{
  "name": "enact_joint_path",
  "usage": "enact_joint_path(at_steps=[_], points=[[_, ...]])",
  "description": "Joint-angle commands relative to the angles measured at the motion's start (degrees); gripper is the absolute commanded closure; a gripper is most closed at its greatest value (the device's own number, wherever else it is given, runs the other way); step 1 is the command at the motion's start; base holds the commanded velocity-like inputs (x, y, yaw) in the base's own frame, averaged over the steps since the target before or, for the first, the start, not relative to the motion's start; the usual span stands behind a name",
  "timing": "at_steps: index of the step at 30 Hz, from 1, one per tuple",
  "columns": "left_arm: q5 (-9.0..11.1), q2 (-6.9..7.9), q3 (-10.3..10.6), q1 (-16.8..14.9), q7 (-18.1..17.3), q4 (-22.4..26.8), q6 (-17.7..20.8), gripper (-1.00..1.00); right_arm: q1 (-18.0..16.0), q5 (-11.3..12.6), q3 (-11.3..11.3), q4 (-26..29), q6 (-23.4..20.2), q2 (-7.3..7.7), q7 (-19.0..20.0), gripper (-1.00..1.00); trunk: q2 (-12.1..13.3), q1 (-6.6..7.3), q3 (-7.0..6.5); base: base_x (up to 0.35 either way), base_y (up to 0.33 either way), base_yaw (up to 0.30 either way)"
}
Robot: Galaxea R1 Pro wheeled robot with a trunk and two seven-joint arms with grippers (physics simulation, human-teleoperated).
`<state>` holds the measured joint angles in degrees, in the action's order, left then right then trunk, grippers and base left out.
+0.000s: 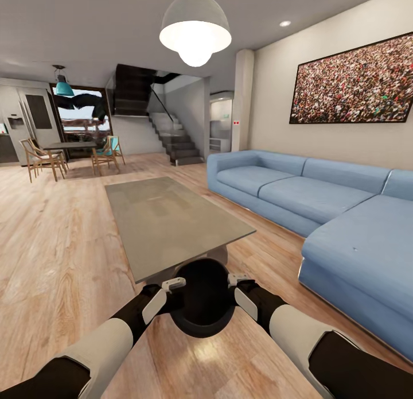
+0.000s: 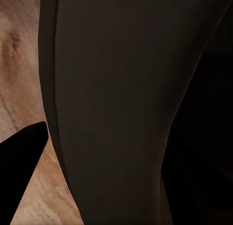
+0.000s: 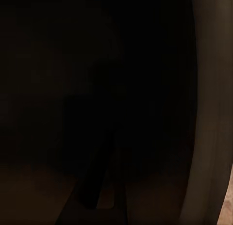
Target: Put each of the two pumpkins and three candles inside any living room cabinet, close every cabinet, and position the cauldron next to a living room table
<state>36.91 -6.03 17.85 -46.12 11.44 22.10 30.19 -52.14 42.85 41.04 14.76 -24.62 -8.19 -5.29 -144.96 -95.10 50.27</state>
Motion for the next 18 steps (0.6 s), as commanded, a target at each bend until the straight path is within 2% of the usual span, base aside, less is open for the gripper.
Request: enact_joint_path(at_steps=[1, 18], points=[[-0.37, 0.05, 0.17, -0.02, 0.52, -0.01, 0.31, 1.0, -0.07, -0.12, 0.35, 0.91, 3.34, 0.01, -0.4, 1.0, -0.04, 0.02, 0.06, 0.0, 0.0, 0.0], [-0.36, 0.06, 0.17, -0.02, 0.52, -0.02, 0.31, 1.0, -0.07, -0.05, 0.28, 1.06, 3.35, 0.02, -0.17, 1.0, -0.04, 0.02, 0.24, 0.0, 0.0, 0.01]])
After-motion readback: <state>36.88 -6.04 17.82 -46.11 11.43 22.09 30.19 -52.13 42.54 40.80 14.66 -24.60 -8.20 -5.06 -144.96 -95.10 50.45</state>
